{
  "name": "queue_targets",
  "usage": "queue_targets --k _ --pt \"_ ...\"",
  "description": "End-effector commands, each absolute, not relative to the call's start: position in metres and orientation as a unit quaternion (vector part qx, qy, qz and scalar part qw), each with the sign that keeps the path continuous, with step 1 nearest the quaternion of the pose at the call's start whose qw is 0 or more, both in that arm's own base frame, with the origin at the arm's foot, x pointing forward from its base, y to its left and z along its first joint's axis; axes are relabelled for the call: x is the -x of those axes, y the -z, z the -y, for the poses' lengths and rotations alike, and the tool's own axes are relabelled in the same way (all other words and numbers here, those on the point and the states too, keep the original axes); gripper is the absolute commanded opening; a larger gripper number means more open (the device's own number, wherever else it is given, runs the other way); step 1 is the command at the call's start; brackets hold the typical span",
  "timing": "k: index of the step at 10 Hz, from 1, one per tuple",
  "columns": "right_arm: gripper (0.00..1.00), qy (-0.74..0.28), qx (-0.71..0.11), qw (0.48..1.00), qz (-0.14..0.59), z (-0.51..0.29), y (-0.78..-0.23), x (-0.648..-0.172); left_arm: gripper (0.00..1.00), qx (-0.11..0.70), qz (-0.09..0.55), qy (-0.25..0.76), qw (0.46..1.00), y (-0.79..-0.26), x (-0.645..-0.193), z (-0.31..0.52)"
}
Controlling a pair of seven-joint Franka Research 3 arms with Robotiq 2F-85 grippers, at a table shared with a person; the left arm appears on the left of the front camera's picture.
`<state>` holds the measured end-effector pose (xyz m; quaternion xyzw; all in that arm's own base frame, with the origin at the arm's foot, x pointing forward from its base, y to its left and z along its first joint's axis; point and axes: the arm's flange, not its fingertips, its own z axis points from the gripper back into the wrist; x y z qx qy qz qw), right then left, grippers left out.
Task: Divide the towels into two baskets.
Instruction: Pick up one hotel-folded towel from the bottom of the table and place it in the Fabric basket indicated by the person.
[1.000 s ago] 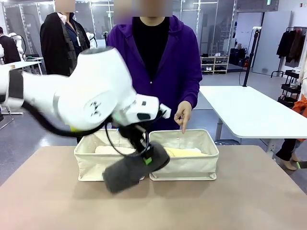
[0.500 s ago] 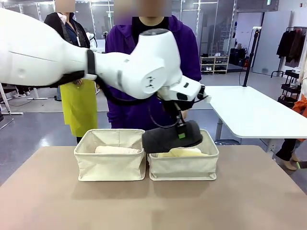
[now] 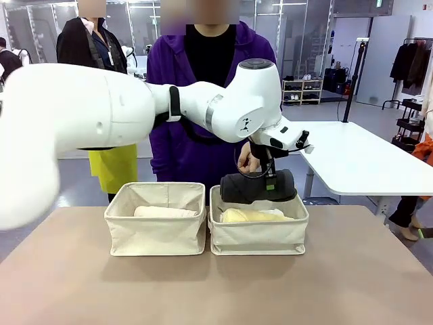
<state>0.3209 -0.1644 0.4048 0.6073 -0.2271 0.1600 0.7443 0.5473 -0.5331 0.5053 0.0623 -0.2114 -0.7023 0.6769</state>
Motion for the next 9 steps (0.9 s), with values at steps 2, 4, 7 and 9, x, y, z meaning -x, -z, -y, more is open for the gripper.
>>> queue_targets --k 2,4,7,9 --pt "1.0 -0.156 -0.608 0.745 0.223 0.164 -0.41 -0.318 0.36 -0.08 0.233 0.708 0.662 -0.504 -0.576 0.548" --pt "1.0 -0.156 -0.608 0.745 0.223 0.164 -0.41 -0.318 0.74 -0.131 0.229 0.703 0.66 -0.496 -0.573 0.547" --pt "1.0 -0.156 -0.608 0.745 0.223 0.164 -0.41 -0.318 1.0 -0.116 0.239 0.701 0.661 -0.495 -0.559 0.548" --pt "1.0 -0.156 -0.608 0.745 0.223 0.164 -0.41 -0.318 1.0 -0.116 0.214 0.699 0.673 -0.5 -0.542 0.545"
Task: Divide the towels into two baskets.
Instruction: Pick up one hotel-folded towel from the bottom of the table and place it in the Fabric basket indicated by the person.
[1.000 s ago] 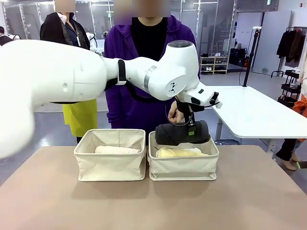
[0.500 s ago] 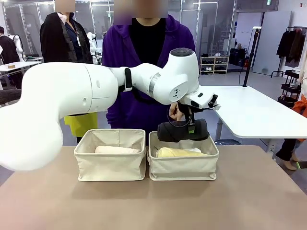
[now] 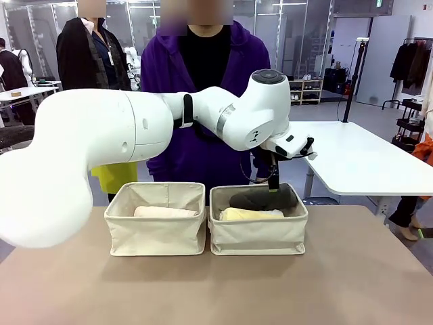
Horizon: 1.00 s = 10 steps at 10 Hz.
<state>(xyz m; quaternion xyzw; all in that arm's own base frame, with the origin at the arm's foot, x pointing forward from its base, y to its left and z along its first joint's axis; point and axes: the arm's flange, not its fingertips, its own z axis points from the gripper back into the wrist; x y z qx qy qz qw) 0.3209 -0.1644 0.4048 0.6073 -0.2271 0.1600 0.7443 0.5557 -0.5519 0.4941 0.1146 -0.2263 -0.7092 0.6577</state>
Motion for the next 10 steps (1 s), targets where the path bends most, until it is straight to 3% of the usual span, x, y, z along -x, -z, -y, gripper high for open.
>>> queue_targets --k 1,5,10 --pt "1.0 -0.156 -0.608 0.745 0.223 0.164 -0.41 -0.318 1.0 -0.129 0.188 0.685 0.692 -0.513 -0.527 0.537" --pt "1.0 -0.156 -0.608 0.745 0.223 0.164 -0.41 -0.318 1.0 -0.122 0.088 0.67 0.727 -0.548 -0.44 0.448" --pt "1.0 -0.156 -0.608 0.745 0.223 0.164 -0.41 -0.318 1.0 -0.062 0.123 0.629 0.765 -0.575 -0.389 0.367"
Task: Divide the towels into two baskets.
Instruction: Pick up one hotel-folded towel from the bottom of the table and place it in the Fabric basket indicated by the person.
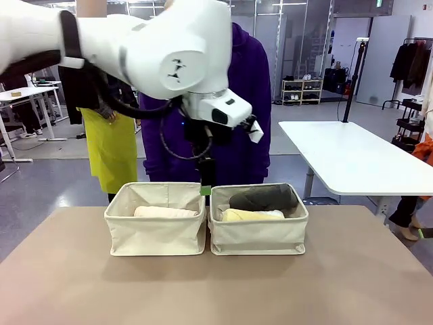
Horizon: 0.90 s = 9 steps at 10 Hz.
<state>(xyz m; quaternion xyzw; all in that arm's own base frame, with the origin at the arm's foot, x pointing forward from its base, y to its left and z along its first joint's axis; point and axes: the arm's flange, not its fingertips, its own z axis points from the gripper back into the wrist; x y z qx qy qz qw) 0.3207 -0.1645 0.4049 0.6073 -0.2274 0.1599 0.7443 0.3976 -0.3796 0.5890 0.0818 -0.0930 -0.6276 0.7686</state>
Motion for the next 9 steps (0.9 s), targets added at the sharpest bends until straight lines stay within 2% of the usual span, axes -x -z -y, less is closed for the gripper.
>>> queue_targets --k 1,9 --pt "1.0 -0.156 -0.608 0.745 0.223 0.1642 -0.4099 -0.3185 1.0 -0.097 0.083 0.638 0.759 -0.5845 -0.4037 0.3949" --pt "1.0 -0.156 -0.608 0.745 0.223 0.1642 -0.4099 -0.3185 1.0 -0.097 0.083 0.638 0.759 -0.5845 -0.4037 0.3949"
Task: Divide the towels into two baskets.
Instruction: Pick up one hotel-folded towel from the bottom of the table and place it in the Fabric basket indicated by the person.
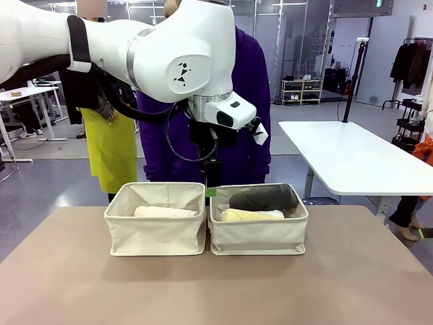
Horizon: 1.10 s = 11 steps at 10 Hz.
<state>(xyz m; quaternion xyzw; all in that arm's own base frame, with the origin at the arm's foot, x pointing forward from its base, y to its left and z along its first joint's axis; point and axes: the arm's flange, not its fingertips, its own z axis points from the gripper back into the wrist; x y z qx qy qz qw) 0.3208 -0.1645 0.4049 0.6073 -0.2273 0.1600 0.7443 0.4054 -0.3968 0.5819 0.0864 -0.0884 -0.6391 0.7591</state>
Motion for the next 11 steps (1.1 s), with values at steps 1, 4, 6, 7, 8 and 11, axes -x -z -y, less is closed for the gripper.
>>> queue_targets --k 1,4,6,7,8,11 --pt "1.0 -0.156 -0.608 0.745 0.223 0.164 -0.41 -0.318 1.0 -0.086 0.089 0.639 0.759 -0.582 -0.405 0.397" --pt "1.0 -0.156 -0.608 0.745 0.223 0.164 -0.41 -0.318 1.0 0.144 0.137 0.452 0.87 -0.626 -0.364 0.257" --pt "1.0 -0.156 -0.608 0.745 0.223 0.164 -0.41 -0.318 1.0 0.264 0.132 0.332 0.896 -0.618 -0.303 0.135" --pt "1.0 -0.156 -0.608 0.745 0.223 0.164 -0.41 -0.318 1.0 0.339 0.129 0.287 0.887 -0.614 -0.282 0.089" --pt "1.0 -0.156 -0.608 0.745 0.223 0.164 -0.41 -0.318 1.0 0.406 0.118 0.242 0.873 -0.611 -0.266 0.042" --pt "1.0 -0.156 -0.608 0.745 0.223 0.164 -0.41 -0.318 1.0 0.507 0.168 0.082 0.841 -0.57 -0.234 -0.081"
